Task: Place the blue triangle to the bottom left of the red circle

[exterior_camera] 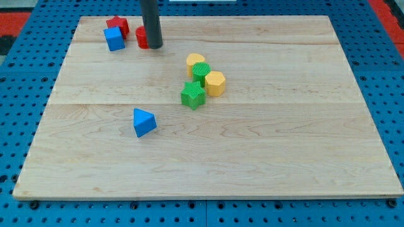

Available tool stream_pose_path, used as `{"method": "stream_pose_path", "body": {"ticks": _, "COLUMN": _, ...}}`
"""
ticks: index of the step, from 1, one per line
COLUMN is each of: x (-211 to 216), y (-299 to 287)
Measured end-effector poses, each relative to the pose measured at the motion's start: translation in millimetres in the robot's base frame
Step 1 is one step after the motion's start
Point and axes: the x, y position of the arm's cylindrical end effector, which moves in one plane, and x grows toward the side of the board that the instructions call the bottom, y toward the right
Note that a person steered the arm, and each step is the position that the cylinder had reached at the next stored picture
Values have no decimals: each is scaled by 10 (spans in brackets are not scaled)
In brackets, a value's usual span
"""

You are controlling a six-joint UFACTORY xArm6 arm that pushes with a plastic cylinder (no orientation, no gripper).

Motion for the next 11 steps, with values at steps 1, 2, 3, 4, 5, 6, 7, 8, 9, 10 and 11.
{"method": "stream_pose_path", "body": {"ticks": 1, "x": 210, "y": -451}}
{"method": "stream_pose_path", "body": {"ticks": 2, "x": 764, "y": 23}}
{"method": "stream_pose_path", "body": {"ticks": 3, "x": 1271, "y": -205}}
{"method": "stream_pose_path", "body": {"ticks": 4, "x": 1829, "y": 441}}
{"method": "stream_pose_path", "body": {"ticks": 5, "x": 2529, "y": 780}}
{"method": "stream_pose_path", "body": {"ticks": 6, "x": 2486, "y": -57}}
{"method": "stream_pose_path", "body": {"ticks": 7, "x": 1738, "y": -569}}
{"method": "stream_pose_path", "body": {"ticks": 8, "x": 1556, "y": -654}}
{"method": "stream_pose_path", "body": {"ticks": 9, "x": 1561, "y": -881}}
{"method": "stream_pose_path", "body": {"ticks": 10, "x": 1561, "y": -914}}
{"method": "stream_pose_path", "body": {"ticks": 11, "x": 1561, "y": -913}}
